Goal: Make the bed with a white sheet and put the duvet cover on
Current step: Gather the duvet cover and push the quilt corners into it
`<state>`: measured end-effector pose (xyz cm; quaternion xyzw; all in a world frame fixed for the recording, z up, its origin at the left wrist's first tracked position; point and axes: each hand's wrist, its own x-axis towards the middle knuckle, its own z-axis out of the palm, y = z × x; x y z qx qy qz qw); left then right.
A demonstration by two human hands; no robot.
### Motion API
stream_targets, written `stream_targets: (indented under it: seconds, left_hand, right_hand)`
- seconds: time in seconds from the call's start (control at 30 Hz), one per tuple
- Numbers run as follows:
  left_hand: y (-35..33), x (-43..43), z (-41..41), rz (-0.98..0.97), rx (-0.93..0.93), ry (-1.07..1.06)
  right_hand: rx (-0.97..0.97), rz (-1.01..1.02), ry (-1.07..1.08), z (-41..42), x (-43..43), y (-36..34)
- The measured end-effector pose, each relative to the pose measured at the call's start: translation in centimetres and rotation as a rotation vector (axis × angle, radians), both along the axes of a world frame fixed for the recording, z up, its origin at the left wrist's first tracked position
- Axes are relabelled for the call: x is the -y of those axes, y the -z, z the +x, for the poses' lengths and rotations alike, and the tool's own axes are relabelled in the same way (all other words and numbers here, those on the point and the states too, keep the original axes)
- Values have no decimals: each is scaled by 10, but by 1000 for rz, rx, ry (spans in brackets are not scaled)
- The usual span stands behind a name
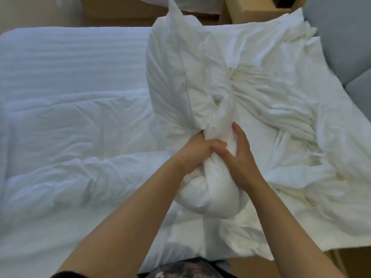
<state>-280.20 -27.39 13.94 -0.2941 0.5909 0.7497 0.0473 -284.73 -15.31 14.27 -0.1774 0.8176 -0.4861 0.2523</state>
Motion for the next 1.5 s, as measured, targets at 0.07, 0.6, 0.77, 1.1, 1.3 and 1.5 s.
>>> stream_targets:
  seconds: [0.07,0.6,0.77,1.1,1.3,1.5]
  left_hand:
    - [1,-55,-59,-74,-43,77]
    - [84,-161,-135,-815,-114,599]
    - [85,-182,-150,-927,-26,649]
    - [70,-266,-203,-755,-82,1001]
    - [102,-169,-115,-1211,134,911]
    - [105,-65,10,-1146,598,715]
  right_hand:
    - [35,-14,58,-50,-49,0]
    - [575,305,384,-206,-197,75]
    - [254,318,324,-211,-182,65]
    - [-21,695,264,-244,-260,33]
    - [-158,736,14,-194,-192,69]
    - [-142,786,-189,-122,-119,90]
